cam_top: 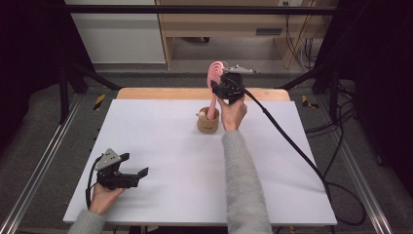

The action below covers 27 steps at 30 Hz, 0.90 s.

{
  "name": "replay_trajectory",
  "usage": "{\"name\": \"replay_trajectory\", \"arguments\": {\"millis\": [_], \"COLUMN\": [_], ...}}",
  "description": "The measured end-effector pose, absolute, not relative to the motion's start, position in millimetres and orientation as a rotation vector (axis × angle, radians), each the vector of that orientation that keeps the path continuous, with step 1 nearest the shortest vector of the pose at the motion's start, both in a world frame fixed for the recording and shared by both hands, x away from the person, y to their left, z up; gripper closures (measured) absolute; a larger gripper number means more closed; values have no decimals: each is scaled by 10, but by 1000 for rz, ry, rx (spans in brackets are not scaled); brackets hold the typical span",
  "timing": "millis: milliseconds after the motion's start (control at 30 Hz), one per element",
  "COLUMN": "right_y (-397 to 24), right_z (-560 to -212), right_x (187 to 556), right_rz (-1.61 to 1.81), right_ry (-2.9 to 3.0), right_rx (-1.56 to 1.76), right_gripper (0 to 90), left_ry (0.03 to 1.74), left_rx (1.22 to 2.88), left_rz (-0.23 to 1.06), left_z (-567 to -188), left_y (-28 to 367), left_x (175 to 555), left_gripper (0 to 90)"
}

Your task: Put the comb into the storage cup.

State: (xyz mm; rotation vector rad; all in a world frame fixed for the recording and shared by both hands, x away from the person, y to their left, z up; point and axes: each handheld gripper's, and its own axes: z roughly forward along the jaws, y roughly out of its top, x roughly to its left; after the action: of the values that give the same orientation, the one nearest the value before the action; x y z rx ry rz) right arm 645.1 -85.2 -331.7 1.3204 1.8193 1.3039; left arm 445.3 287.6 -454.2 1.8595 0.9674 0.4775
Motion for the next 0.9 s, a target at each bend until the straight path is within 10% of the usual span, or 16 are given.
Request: {"name": "replay_trajectory", "arguments": {"millis": [900], "right_y": [-789], "right_z": [-3600], "right_x": [6424], "right_rz": [1318], "right_ry": [1823], "right_rx": [1372], "right_gripper": [631], "left_ry": [970], "left_rx": [1859], "left_rz": [476], "left_z": [-4545], "left_y": [2867], "left_x": [4453], "left_gripper": [23]}}
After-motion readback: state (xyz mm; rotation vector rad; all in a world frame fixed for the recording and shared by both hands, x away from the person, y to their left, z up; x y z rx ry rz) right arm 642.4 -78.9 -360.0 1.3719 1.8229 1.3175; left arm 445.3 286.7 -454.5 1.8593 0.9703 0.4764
